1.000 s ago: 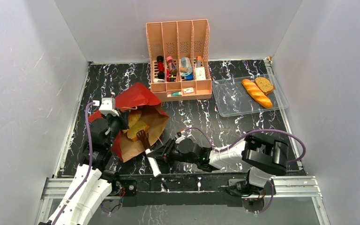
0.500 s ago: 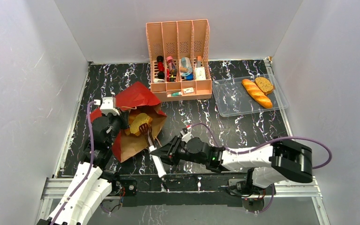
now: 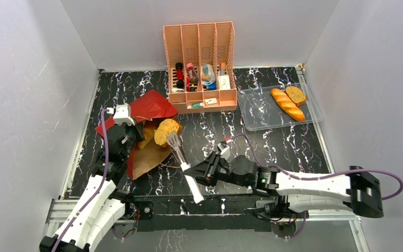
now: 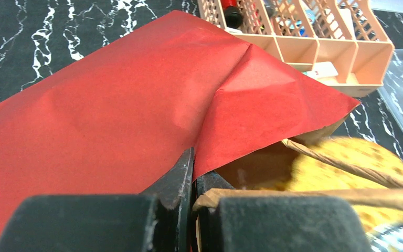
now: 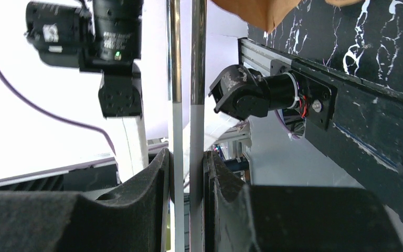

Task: Take the fake bread out of the paper bag
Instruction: Take out the fake bread from the paper bag, then place the fake bread in the container.

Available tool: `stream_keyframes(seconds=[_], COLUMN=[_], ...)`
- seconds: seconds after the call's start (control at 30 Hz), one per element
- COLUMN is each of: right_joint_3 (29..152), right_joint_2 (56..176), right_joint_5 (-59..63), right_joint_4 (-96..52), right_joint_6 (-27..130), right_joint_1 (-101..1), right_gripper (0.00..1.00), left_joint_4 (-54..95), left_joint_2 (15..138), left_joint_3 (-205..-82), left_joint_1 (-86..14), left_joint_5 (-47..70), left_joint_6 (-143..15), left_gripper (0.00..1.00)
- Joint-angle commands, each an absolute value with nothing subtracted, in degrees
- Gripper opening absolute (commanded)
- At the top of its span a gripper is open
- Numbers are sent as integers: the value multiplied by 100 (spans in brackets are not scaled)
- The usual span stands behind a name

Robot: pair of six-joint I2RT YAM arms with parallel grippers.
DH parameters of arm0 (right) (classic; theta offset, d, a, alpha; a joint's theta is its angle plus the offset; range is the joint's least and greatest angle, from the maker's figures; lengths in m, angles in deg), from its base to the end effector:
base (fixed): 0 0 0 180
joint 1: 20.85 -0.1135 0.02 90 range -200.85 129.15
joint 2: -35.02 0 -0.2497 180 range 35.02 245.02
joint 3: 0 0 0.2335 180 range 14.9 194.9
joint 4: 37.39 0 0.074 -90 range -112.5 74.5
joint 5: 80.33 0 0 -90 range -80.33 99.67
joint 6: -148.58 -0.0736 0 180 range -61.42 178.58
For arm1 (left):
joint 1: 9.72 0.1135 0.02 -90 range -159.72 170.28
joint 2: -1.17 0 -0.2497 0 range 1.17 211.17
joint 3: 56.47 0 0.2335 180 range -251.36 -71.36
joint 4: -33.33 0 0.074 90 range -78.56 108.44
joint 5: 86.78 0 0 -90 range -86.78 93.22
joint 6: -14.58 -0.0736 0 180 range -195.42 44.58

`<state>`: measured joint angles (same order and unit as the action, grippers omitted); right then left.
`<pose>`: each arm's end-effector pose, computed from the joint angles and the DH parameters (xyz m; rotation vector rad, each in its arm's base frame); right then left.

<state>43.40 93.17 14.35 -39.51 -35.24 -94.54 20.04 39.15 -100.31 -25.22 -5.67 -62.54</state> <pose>0.0782 0.2458 0.2339 0.4773 2.2574 1.8253 0.1967 -0.0427 0.2720 -0.0772 1.7028 -0.2379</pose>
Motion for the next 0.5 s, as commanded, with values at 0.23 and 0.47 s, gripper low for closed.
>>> stream_keyframes(seconds=[0.23,0.47], right_joint_3=[4304,4567], right_joint_2=[6804,6208], right_joint_5=[2662,3859], right_joint_4=[-1898,-795], right_joint_6=[-2975,-2914], right_joint_1=[-9512,-9512], right_gripper=[0,0], left_joint_4=[1987,1928], left_joint_2=[4421,4175], left_joint_3=[-10379,-10304], left_joint_1=[-2515,-2520], left_joint_5=[-1309,-1344], left_joint_6=[-6214,-6276], left_gripper=[0,0])
